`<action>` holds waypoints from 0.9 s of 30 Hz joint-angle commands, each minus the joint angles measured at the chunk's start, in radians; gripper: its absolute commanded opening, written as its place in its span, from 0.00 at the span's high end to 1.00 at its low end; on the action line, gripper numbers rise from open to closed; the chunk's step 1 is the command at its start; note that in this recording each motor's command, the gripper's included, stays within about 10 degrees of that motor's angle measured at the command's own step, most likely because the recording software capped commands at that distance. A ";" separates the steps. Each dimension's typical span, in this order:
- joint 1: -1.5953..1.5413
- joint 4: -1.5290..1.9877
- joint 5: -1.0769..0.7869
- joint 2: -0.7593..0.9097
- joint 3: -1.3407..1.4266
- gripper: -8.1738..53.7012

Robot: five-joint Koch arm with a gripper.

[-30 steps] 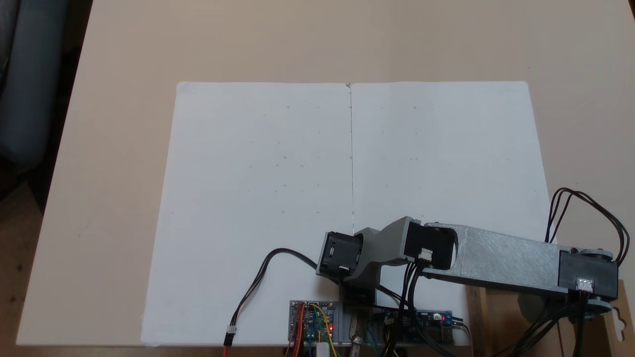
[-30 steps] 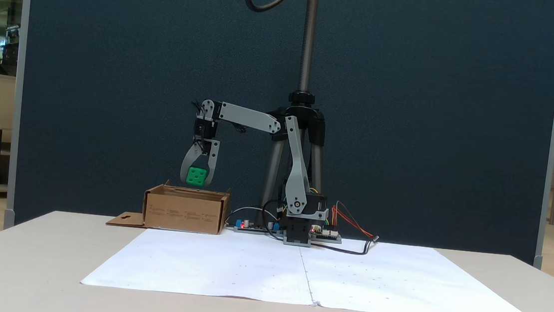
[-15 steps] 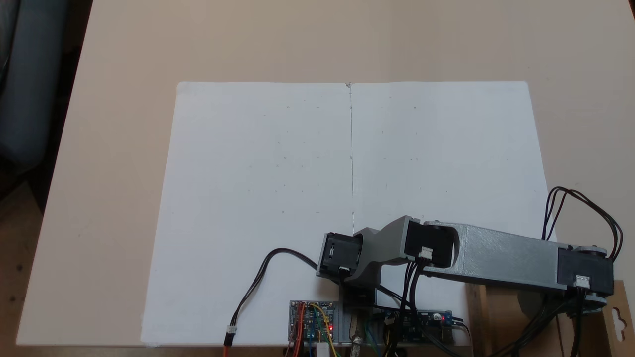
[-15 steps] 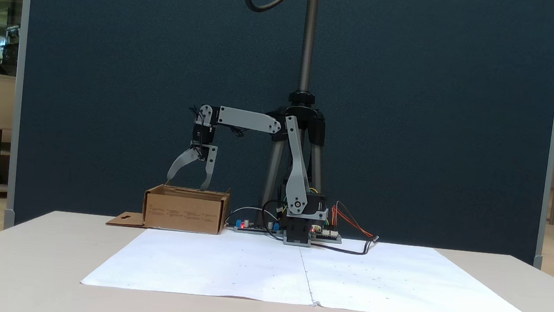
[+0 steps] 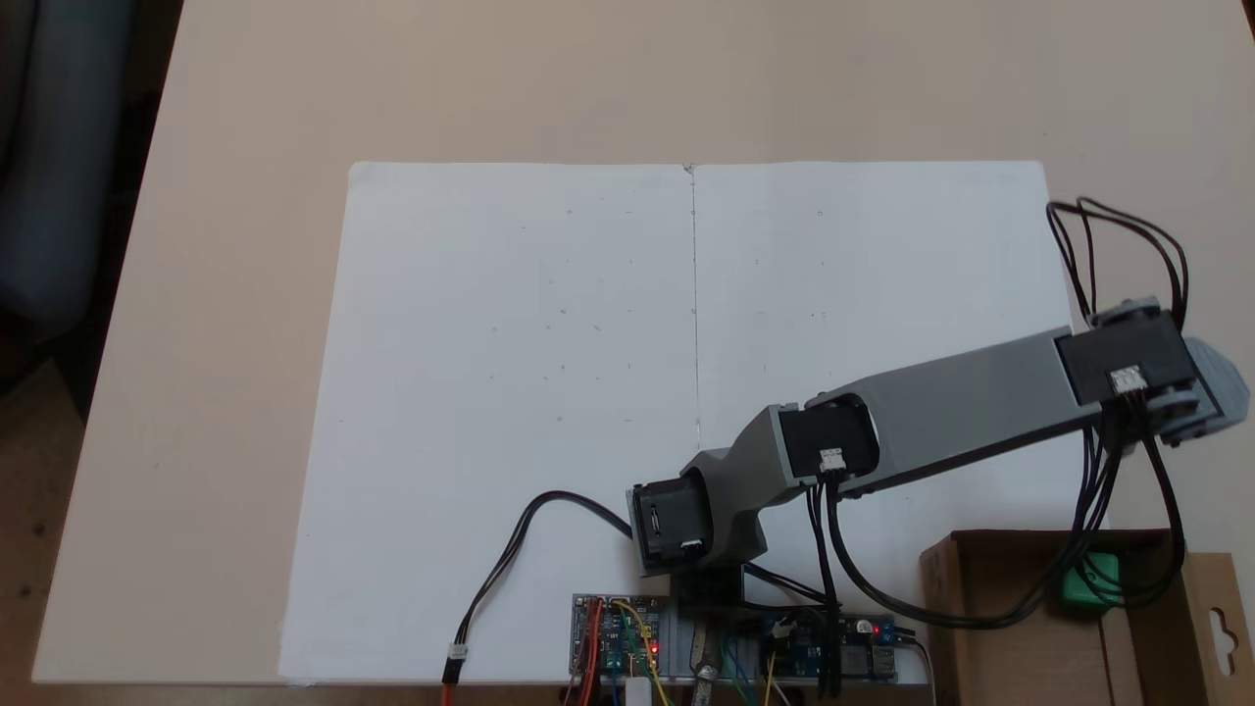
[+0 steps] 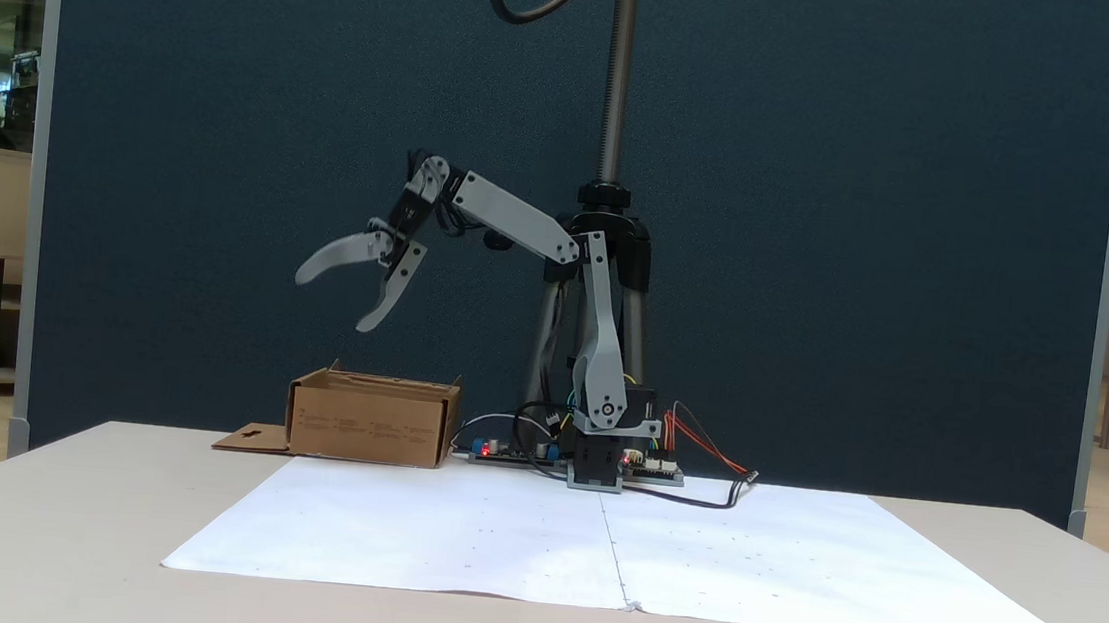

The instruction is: Grasp a green dice and put it in the bin.

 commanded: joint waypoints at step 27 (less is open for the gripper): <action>-1.218 -0.386 0.146 0.336 0.454 0.16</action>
